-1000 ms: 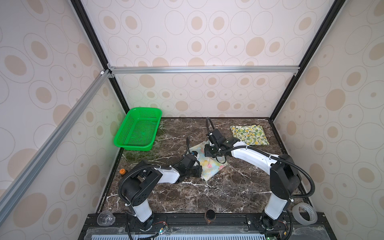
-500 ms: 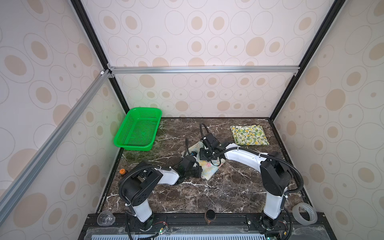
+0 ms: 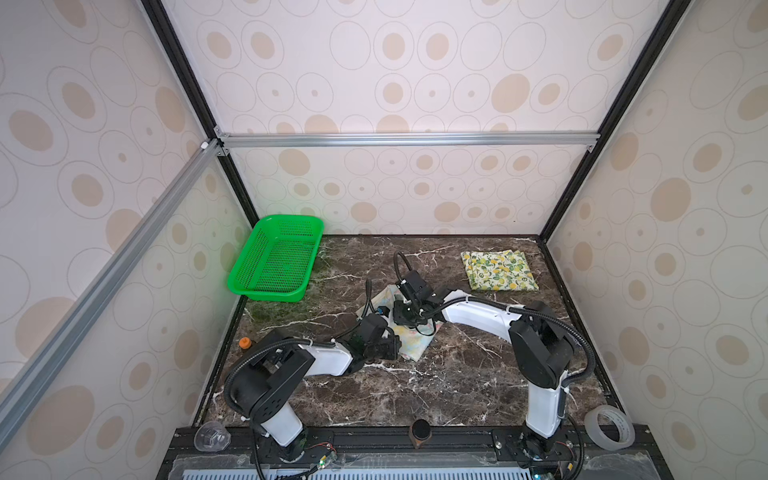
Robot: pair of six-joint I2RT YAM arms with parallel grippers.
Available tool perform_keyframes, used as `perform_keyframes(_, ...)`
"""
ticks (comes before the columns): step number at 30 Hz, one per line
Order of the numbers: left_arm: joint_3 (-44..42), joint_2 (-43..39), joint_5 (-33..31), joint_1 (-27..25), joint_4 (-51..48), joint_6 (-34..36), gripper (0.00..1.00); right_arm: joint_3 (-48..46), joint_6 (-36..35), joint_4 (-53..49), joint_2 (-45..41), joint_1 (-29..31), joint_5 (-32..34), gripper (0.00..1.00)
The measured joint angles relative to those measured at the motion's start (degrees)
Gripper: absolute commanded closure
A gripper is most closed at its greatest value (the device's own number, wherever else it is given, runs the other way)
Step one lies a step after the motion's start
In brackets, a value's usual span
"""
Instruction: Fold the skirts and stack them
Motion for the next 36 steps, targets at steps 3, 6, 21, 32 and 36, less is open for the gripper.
perform_keyframes(3,-0.09,-4.83,-0.96,-0.09,-3.10,-0.31,0.98,-0.04,0.46,0.42,0.00,0.09,-0.59,0.66)
perform_keyframes(6,-0.17,-8.11,-2.23,-0.11,-5.95,-0.61,0.98,-0.09,0.66,0.87,0.00,0.09,-1.22,0.64)
perform_keyframes(21,-0.33,-18.67,-10.45,2.01,-18.45,-1.77,1.00,-3.58,3.15,3.63,-4.20,1.20,-4.48,0.42)
perform_keyframes(32,6.27,-16.74,-12.17,2.95,-20.83,-1.20,1.00,-4.59,3.85,4.00,-10.08,1.20,-6.21,0.40)
perform_keyframes(36,9.14,-14.36,-12.07,2.97,-20.68,-0.61,1.00,-5.77,4.00,4.15,-11.78,1.16,-5.77,0.40)
